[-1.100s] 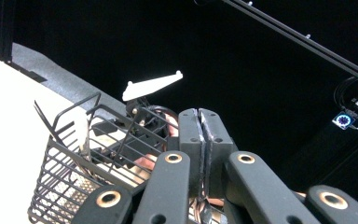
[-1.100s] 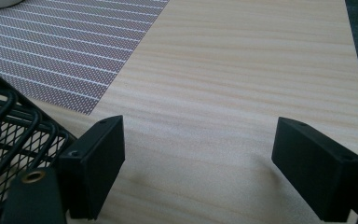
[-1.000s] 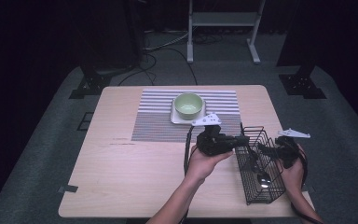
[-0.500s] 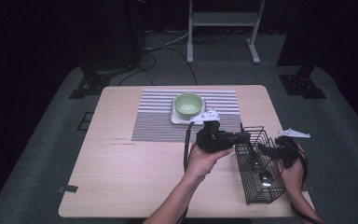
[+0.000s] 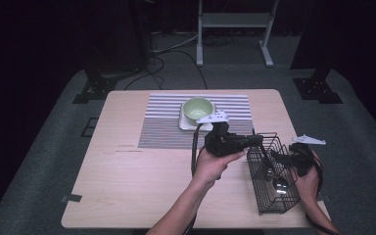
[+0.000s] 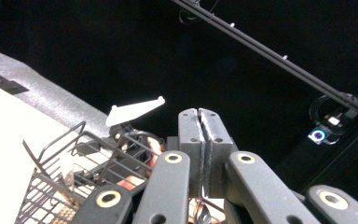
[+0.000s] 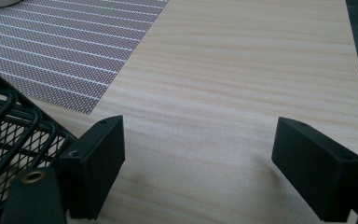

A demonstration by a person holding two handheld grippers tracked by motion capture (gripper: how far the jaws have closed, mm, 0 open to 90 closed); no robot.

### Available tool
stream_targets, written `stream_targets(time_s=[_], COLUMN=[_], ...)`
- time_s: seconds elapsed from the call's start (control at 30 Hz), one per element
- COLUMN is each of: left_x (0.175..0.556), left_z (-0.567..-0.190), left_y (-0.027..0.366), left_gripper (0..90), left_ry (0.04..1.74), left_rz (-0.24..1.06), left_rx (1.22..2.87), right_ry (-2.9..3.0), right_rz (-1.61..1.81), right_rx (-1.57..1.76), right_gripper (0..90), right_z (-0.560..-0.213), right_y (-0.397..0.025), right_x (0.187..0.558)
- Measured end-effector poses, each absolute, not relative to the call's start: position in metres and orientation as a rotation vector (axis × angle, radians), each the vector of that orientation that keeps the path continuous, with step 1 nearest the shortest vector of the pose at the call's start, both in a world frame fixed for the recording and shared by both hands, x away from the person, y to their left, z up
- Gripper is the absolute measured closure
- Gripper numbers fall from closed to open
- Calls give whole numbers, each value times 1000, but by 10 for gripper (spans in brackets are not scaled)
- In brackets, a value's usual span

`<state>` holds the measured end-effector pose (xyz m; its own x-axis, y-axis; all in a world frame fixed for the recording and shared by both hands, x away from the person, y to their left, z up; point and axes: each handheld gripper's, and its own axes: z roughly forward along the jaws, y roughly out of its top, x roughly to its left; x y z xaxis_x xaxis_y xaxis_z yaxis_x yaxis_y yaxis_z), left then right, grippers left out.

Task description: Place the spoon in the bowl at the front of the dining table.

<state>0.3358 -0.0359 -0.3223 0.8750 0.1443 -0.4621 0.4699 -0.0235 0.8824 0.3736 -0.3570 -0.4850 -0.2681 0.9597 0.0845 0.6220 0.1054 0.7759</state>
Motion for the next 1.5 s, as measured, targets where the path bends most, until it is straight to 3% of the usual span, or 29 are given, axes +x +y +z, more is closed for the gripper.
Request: stream_targets(time_s=[1.5], left_x=[336], left_z=[-314], left_y=[25], left_gripper=[888], left_ry=[544], left_rz=[-256], left_rx=[1520], right_ry=[1944], right_rz=[1002], right_rx=[1540], right_gripper=[161], right_z=[-485], right_y=[-357], right_x=[374])
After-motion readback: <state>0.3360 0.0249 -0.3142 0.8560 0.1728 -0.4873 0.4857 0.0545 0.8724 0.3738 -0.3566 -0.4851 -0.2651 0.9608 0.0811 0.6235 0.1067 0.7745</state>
